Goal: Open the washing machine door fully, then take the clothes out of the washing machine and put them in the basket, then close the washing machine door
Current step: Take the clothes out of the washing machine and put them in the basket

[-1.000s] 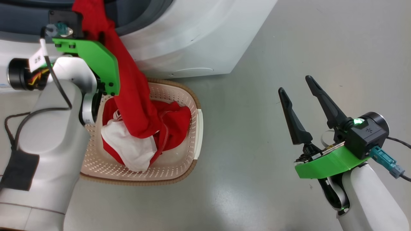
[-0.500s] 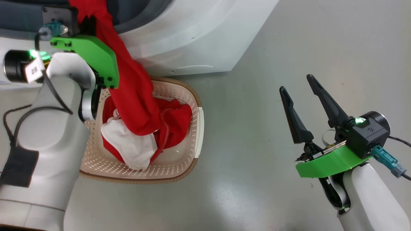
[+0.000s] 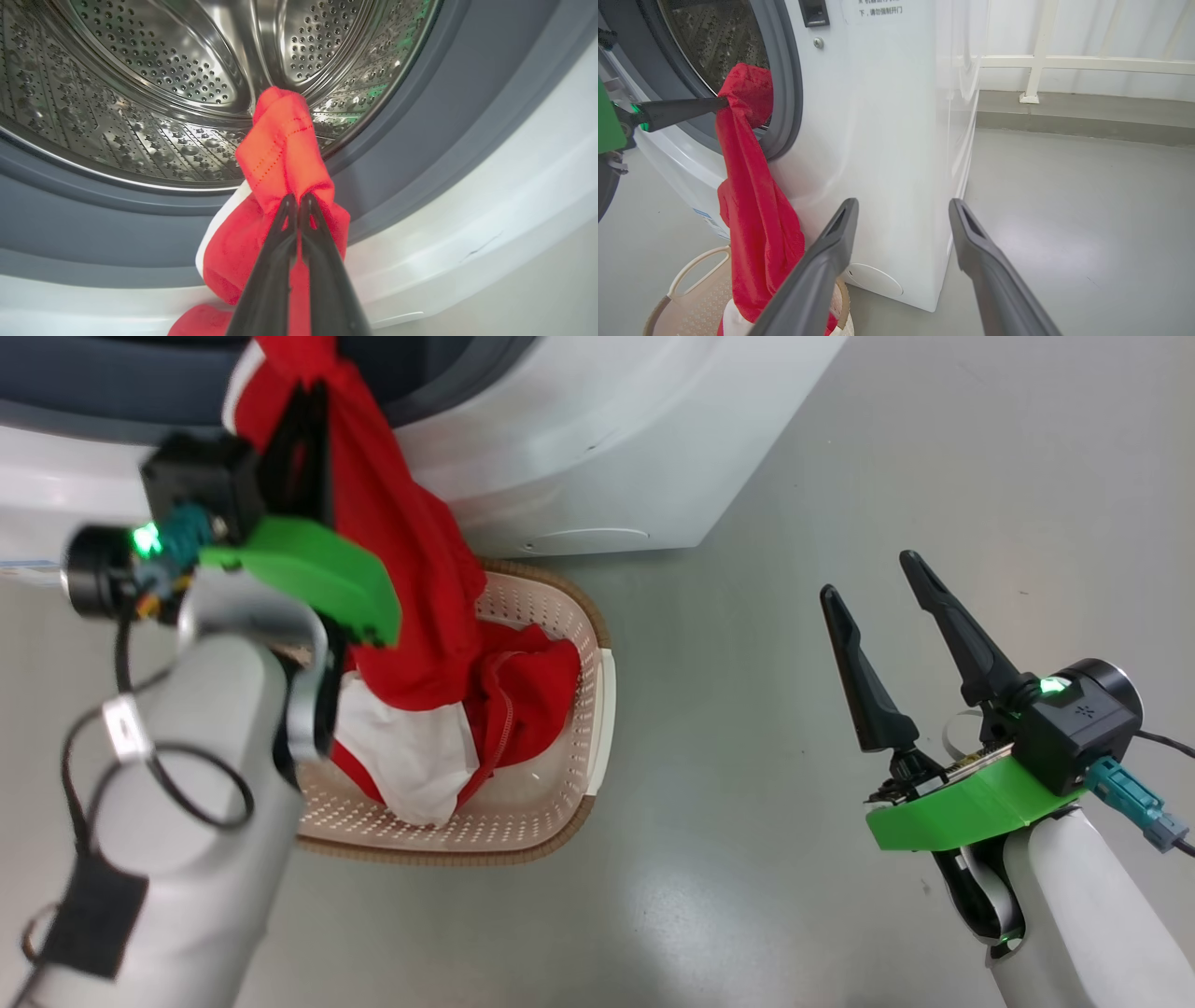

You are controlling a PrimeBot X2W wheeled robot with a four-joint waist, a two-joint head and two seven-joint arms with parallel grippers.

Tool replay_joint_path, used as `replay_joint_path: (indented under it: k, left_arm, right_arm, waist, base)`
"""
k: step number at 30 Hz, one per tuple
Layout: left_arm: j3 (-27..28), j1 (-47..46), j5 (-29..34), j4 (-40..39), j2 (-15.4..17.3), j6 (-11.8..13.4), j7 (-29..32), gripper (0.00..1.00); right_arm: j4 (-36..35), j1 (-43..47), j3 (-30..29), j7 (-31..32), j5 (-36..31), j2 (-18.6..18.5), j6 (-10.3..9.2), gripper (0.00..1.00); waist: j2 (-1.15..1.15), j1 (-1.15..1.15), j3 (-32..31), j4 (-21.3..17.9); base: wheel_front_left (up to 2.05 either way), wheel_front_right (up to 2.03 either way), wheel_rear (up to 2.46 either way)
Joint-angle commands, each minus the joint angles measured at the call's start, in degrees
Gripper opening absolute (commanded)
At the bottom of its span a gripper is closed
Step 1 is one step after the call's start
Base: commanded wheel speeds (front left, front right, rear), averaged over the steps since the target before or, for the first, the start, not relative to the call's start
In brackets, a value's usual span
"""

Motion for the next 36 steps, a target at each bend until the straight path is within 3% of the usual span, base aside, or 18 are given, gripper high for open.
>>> replay_joint_path:
  k: [1, 11, 16, 26, 36]
  left_arm:
    - [1.33, 2.68, -0.15, -3.67, 2.04, 0.96, -0.43, 0.0]
    - [0.18, 14.58, -1.81, -15.17, 2.38, 3.74, 4.61, 0.0]
    - [-0.39, 18.74, -3.83, -14.71, 1.84, 3.69, 6.92, 0.0]
    - [-0.85, 17.27, -7.14, 5.88, -1.51, 1.17, 6.38, 0.0]
    - [1.71, 7.51, -12.7, 31.86, -4.49, -4.05, 6.53, 0.0]
  right_arm:
    - [-1.32, 1.24, 0.71, -0.37, 0.42, -0.17, 0.28, 1.0]
    - [-1.4, 1.17, 0.85, -0.37, 0.56, -0.41, 0.28, 1.0]
    - [-1.4, 0.71, 1.17, -0.37, 0.66, -0.42, 0.28, 1.0]
    - [-1.3, -0.38, 2.08, -0.37, 1.21, 0.27, 0.28, 1.0]
    - [-0.68, -1.24, 2.79, -0.37, 1.54, 0.77, 0.28, 1.0]
  waist:
    - [0.0, 0.0, -0.29, 0.36]
    - [0.0, 0.0, -0.69, 1.0]
    - [0.0, 0.0, -0.18, 0.7]
    - [0.0, 0.0, 1.11, -1.35]
    - [0.0, 0.0, 1.65, -3.9]
  base:
    - [0.0, 0.0, 0.0]
    - [0.0, 0.0, 0.0]
    - [0.0, 0.0, 0.0]
    - [0.0, 0.0, 0.0]
    - [0.0, 0.0, 0.0]
